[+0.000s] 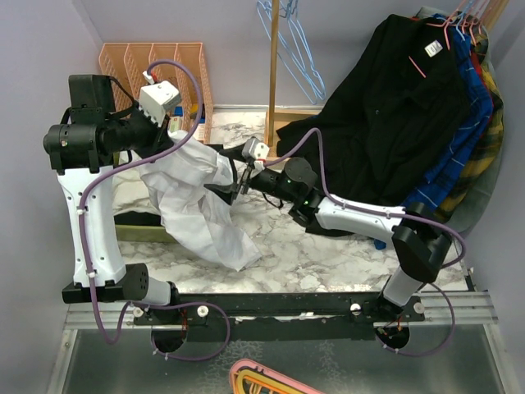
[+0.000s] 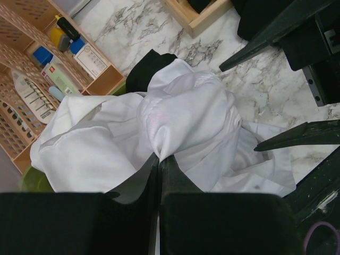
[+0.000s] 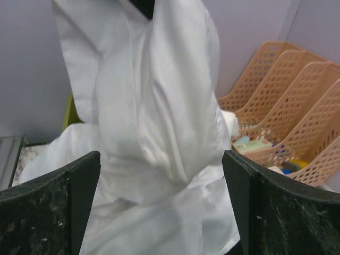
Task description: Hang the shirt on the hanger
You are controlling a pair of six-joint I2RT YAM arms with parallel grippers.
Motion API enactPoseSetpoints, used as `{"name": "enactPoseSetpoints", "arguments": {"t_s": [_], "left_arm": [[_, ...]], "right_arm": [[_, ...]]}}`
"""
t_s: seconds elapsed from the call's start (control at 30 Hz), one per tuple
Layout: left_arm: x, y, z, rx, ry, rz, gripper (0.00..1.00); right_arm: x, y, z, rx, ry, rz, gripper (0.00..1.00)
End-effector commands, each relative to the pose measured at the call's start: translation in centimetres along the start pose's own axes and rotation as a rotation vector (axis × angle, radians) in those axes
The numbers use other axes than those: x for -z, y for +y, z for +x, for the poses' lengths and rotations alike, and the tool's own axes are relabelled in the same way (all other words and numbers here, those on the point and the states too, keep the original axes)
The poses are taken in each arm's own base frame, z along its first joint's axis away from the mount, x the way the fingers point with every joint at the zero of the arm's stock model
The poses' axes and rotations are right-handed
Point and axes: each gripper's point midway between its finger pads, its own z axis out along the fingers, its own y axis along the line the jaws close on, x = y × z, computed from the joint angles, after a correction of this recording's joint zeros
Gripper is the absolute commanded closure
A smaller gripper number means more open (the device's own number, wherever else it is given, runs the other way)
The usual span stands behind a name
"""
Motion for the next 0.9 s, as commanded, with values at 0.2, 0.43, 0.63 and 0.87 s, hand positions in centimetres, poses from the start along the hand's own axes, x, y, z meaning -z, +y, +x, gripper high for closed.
{"name": "enactPoseSetpoints", "arguments": {"t_s": [0.2,0.43,0.63,0.87], "left_arm": [[2.2,-1.2,-2.2,-0.06,-0.076,-0.031,1.0],[3.8,-2.8,-4.2,-0.12,-0.184,-0.014,1.0],[6.2,-4.2,-7.6,-0.182,-0.335,-0.017,1.0],[6.2,-2.9,-10.6,-0.146,-0.426,-0.037,1.0]], "right_arm": [[-3.9,0.3,-0.3,0.009,-0.048,-0.065,0.3],[-4.1,0.3,-1.6,0.034,-0.041,-0.087,0.9],[-2.4,-1.6,-10.1,0.041,-0.082,0.022,0.99],[0.6,-5.0,-22.3,0.004,-0.019,0.202,0.99]]}}
